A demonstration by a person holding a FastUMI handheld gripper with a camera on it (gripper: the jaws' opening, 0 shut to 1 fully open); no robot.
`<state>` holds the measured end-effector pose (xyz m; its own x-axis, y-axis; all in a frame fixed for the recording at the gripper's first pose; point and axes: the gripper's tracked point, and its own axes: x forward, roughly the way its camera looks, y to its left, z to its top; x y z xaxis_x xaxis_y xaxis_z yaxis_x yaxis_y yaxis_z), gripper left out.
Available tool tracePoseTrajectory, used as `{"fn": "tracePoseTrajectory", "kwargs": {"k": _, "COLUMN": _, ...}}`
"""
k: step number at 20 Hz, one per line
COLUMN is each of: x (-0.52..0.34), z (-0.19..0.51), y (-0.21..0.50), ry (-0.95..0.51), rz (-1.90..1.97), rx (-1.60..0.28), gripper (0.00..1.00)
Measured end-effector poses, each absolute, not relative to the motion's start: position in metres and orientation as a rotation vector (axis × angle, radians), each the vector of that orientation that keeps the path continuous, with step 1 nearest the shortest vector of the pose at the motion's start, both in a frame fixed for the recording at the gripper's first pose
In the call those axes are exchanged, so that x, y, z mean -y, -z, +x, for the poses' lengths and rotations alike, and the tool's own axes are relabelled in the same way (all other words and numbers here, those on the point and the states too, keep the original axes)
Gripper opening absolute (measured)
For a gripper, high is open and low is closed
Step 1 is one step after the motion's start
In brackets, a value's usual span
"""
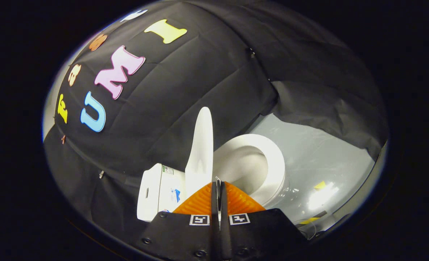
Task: Open the toilet lid.
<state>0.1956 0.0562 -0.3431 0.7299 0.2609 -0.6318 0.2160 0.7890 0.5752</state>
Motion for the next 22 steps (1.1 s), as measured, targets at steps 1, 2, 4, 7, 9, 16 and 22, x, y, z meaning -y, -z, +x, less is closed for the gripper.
{"fn": "tracePoseTrajectory", "kwargs": {"k": 1, "x": -0.063, "z": 0.196, "y": 0.336, "ry": -0.023, "rz": 0.648, "rx": -0.764, "gripper": 0.05}}
{"fn": "tracePoseTrajectory", "kwargs": {"k": 2, "x": -0.07, "z": 0.197, "y": 0.328, "ry": -0.02, "rz": 0.621, "rx": -0.758, "gripper": 0.05}}
{"fn": "tracePoseTrajectory", "kwargs": {"k": 4, "x": -0.084, "z": 0.196, "y": 0.315, "ry": -0.014, "rz": 0.585, "rx": -0.745, "gripper": 0.05}}
{"fn": "tracePoseTrajectory", "kwargs": {"k": 7, "x": -0.105, "z": 0.196, "y": 0.295, "ry": -0.006, "rz": 0.558, "rx": -0.723, "gripper": 0.05}}
{"fn": "tracePoseTrajectory", "kwargs": {"k": 9, "x": -0.116, "z": 0.193, "y": 0.288, "ry": 0.006, "rz": 0.512, "rx": -0.715, "gripper": 0.05}}
{"fn": "tracePoseTrajectory", "kwargs": {"k": 16, "x": -0.169, "z": 0.191, "y": 0.25, "ry": 0.016, "rz": 0.343, "rx": -0.681, "gripper": 0.06}}
{"fn": "tracePoseTrajectory", "kwargs": {"k": 22, "x": -0.226, "z": 0.188, "y": 0.224, "ry": 0.003, "rz": 0.224, "rx": -0.635, "gripper": 0.07}}
